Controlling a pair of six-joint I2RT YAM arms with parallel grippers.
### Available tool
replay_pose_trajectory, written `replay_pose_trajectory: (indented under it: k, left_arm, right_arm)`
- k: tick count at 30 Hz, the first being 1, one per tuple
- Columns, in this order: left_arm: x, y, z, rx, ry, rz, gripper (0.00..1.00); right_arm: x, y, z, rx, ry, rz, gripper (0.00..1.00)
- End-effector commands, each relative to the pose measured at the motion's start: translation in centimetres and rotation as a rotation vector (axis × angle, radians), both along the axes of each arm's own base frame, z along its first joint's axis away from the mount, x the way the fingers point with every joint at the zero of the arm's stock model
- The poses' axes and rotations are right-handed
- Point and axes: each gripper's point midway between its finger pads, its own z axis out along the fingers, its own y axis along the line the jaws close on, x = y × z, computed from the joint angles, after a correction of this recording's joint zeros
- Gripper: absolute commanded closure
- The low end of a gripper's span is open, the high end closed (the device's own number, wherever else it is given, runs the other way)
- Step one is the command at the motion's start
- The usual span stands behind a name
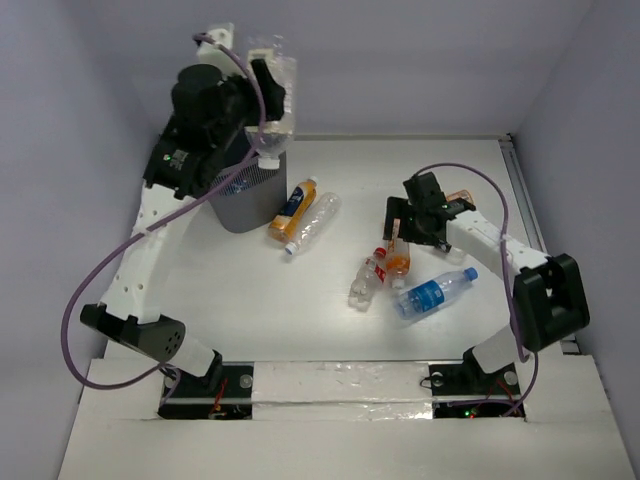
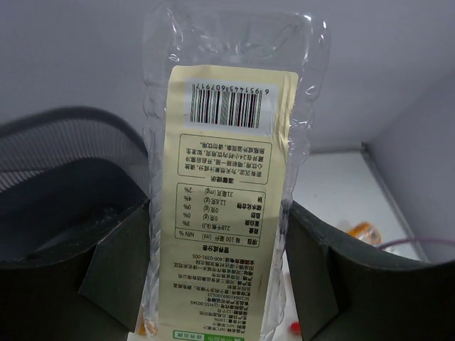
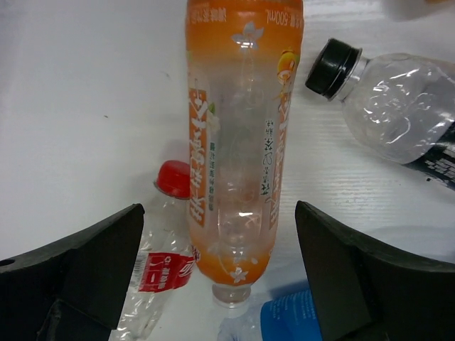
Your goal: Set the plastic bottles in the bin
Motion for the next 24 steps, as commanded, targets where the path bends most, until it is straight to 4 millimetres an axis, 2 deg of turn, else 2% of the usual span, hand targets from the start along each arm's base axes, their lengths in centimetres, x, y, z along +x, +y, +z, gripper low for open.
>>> replay_pose_trajectory:
  k: [1, 2, 3, 5, 6, 10, 16, 17, 19, 21, 22, 23, 24]
  left_arm:
    - [-0.7, 4.7, 6.0, -0.146, -0.093, 0.105, 0.68]
    - [-0.7, 5.7, 7.1, -0.166, -0.117, 0.124, 0.68]
    - [-0.1, 7.3, 7.6, -0.178, -0.126, 0.152, 0.68]
    - [0.2, 9.0, 8.6, -0.208, -0.151, 0.191, 0.68]
    - [0.7, 10.7, 9.0, -0.218, -0.169, 0.238, 0.68]
    - [2.8, 13.8, 8.6, -0.252, -0.174, 0.308, 0.68]
    - [6.5, 15.8, 5.7, -0.196, -0.153, 0.372, 0.66]
    - [7.2, 15.7, 4.4, -0.186, -0.127, 0.375, 0.66]
    - [8.0, 15.7, 3.3, -0.177, -0.127, 0.375, 0.62]
    - [8.6, 15.9, 1.0, -0.155, -0.094, 0.386, 0.52]
    - [8.7, 16.0, 0.6, -0.152, -0.096, 0.392, 0.34]
    - [8.9, 16.0, -0.6, -0.143, -0.075, 0.396, 0.24]
    - [8.7, 16.1, -0.5, -0.140, -0.078, 0.399, 0.09]
  right_arm:
    - [2.1, 1.0, 0.4, 0.011, -0.035, 0.063, 0.07]
    - [2.3, 1.1, 0.1, 0.007, -0.027, 0.066, 0.07]
    - [2.4, 1.2, -0.1, 0.004, -0.021, 0.069, 0.07]
    - [2.8, 1.2, -0.9, -0.011, -0.004, 0.069, 0.08]
    - [3.0, 1.2, -1.2, -0.014, 0.000, 0.072, 0.09]
    - [3.1, 1.6, -2.9, -0.019, 0.048, 0.086, 0.12]
    - [3.7, 1.3, -4.6, -0.057, 0.078, 0.077, 0.15]
    - [3.7, 1.3, -4.7, -0.061, 0.081, 0.075, 0.15]
    - [3.9, 1.2, -5.0, -0.069, 0.079, 0.068, 0.22]
    - [4.2, 0.7, -4.9, -0.073, 0.068, 0.051, 0.29]
    - [4.4, 0.7, -4.7, -0.074, 0.059, 0.049, 0.33]
    - [4.5, 0.6, -4.1, -0.073, 0.043, 0.045, 0.36]
    - [4.7, 0.4, -3.6, -0.079, 0.027, 0.039, 0.37]
